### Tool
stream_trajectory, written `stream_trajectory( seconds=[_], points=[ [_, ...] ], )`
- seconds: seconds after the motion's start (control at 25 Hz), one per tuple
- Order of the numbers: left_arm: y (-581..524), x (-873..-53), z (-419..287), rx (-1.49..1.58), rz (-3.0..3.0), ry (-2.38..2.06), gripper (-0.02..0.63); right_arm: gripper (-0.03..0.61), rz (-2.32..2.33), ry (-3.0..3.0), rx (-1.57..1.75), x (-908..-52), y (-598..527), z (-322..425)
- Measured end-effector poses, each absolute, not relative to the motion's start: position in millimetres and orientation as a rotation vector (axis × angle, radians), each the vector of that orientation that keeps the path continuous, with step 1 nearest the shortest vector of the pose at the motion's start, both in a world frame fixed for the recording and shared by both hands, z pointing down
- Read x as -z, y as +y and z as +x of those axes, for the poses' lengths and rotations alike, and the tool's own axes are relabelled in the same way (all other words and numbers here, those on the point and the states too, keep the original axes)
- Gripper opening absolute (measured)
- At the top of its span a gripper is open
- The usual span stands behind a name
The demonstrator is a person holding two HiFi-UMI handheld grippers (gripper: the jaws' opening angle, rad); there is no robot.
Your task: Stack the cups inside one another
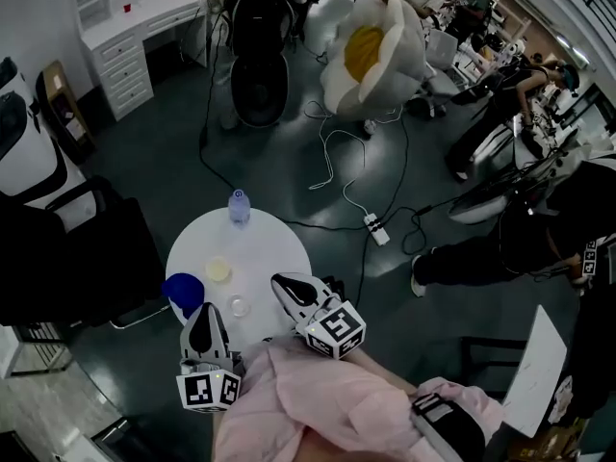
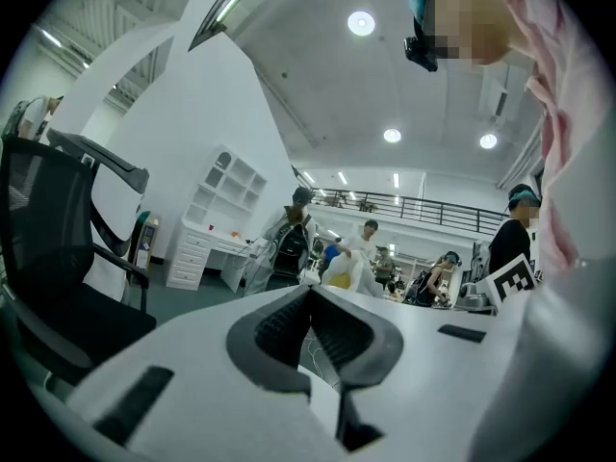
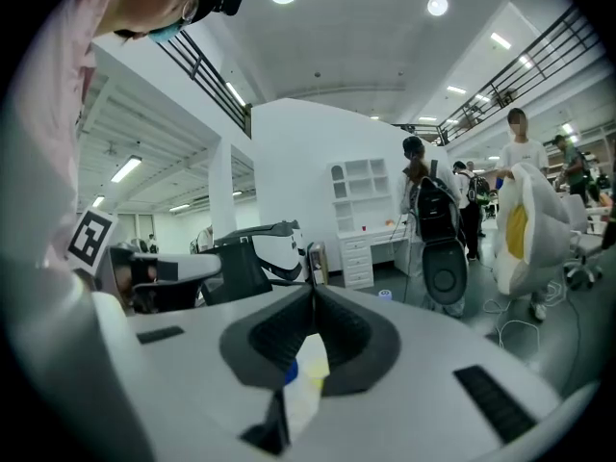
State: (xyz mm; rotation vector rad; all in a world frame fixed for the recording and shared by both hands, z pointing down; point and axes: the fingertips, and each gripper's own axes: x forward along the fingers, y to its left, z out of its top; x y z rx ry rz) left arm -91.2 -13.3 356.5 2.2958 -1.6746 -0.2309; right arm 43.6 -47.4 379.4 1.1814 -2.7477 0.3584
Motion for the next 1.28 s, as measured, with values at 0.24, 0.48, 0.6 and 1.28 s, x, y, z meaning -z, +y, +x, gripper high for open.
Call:
stream_trajectory(
  seconds=[0.24,0.48,0.6,1.28],
  points=[
    [-9.7,-356.7,-99.2,0.247,2.268,-1.712,0.018,0.034,1.154,-2.742,-0.362,-380.1,-51.2,37.5],
    [6.7,-365.6,-100.1,0.217,2.208,-1.760,0.018,0.034,1.061,-2.744,-0.364,-387.4,-41.1,36.2],
    [9.0,-359.6,-104.9,0.213,2.152,-1.816,0.018,0.034,0.999,-2.763,-0.396,-386.1,-47.4,29.4],
    [9.5,-363.8,-110.6,0.123,2.025,-1.976,0.018,0.034,0.727,-2.815,-0.433,-396.5,-55.4,1.3]
  ],
)
